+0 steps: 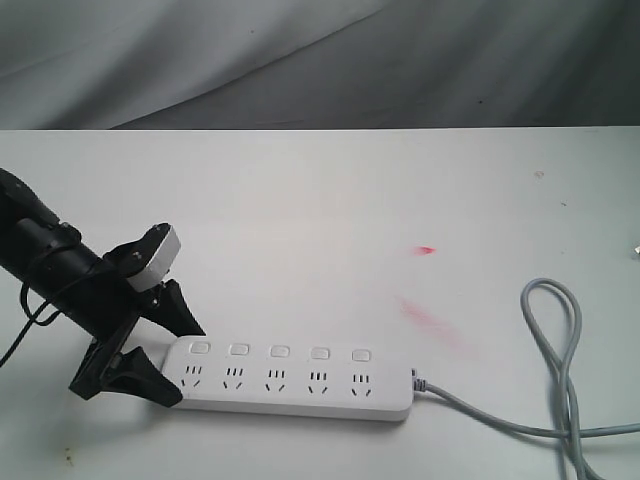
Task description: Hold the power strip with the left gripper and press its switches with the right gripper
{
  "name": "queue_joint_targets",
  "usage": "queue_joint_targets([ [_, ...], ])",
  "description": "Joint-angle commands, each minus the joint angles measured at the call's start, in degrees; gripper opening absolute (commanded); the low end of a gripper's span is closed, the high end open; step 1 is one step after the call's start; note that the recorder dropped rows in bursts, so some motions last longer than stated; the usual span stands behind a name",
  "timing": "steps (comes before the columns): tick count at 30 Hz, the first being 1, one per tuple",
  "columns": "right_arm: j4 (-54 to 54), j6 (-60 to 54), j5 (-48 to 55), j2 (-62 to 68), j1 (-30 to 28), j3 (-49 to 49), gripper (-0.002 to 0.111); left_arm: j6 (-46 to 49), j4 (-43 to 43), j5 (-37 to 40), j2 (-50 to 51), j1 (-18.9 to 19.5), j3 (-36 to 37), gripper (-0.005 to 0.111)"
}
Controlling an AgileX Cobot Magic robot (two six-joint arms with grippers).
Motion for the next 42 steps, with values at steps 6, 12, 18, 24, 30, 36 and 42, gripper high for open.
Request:
queue_joint_targets([
  [6,17.64,-19.37,-0.58,-8.06,-0.03,0.22,0.104,0.48,1.06,-0.70,0.05,-0.37,0.32,0.000],
  [12,17.64,-19.50,18.46,-9.08,-0.03,0.22,0.086,0.48,1.06,-0.70,0.05,-0.37,0.32,0.000],
  [18,17.64,-17.74,25.31,-9.08,-0.03,0.22,0.027,0.48,1.06,-0.70,0.05,-0.37,0.32,0.000],
  [24,17.64,-11.88,31.88,-9.22,-0.03,0.22,0.000,0.48,1.06,-0.70,0.05,-0.37,0.32,0.000],
  [30,17.64,10.25,27.37,-9.22,-0.03,0.22,0.000,0.48,1.06,-0.70,0.05,-0.37,0.32,0.000],
  [36,17.64,36.32,29.18,-9.08,-0.03,0.94,0.000,0.48,1.06,-0.70,0.05,-0.37,0.32,0.000],
  [42,17.64,41.90,35.47,-9.08,-2.54,2.49,0.000,0.48,1.06,-0.70,0.05,-0.37,0.32,0.000],
])
